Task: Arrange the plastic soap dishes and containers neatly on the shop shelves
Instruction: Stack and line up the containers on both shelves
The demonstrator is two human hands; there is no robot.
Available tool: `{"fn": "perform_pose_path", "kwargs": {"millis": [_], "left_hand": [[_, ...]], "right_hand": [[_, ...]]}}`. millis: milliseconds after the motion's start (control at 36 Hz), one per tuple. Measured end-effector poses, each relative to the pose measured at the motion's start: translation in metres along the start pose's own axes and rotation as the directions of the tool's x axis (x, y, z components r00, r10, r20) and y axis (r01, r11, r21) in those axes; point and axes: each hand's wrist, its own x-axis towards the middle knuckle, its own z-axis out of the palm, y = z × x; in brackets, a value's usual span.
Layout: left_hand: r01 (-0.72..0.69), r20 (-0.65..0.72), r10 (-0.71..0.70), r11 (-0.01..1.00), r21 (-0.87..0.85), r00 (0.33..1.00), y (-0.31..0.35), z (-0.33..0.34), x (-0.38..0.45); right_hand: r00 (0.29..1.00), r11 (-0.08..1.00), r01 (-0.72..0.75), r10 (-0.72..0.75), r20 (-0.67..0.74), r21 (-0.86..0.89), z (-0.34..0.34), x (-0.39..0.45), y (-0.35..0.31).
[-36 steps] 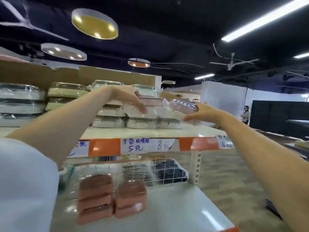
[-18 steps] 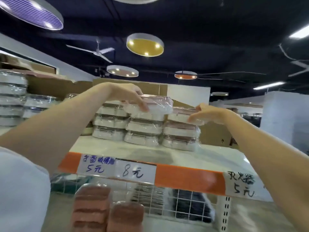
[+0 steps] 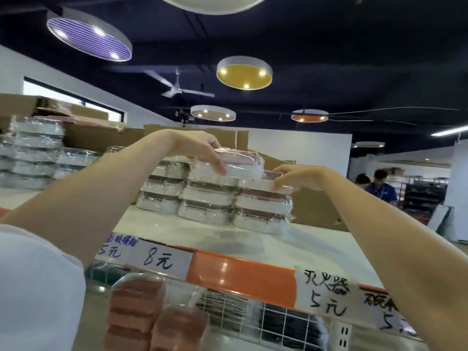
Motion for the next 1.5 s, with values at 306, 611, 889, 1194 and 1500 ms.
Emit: {"fn": "perform_pose_path", "kwargs": {"millis": [306,611,889,1194,1500], "left_hand": [[-0.015,0.034,0.015,1.0,0.007,0.999,0.017,0.007,0.01],[-0.079,0.065,0.073,0.993,0.09,0.995,0.046,0.014,0.018],[-0.11,-0.001,0.11,0.988,0.105,0.994,0.069,0.014,0.015],[-0.006,-0.026,0.013,0.969,0.246,1.0,0.033,0.011,0.014],[0.008,0.072,-0.022,0.982,0.189,0.997,0.003,0.014,0.015]], "right_hand": [[0.997,0.994,0.071,-0.073,-0.018,-0.086,-0.001,-0.012,-0.002],[0.987,0.978,0.145,-0.131,0.099,-0.152,-0.028,-0.06,-0.013],[0.979,0.979,0.204,-0.204,0.001,0.019,-0.032,-0.062,-0.032],[0.969,0.974,0.221,-0.214,-0.125,0.045,-0.036,-0.034,-0.016],[0.984,0.97,0.171,-0.158,-0.084,0.173,-0.04,-0.011,-0.001]]}}
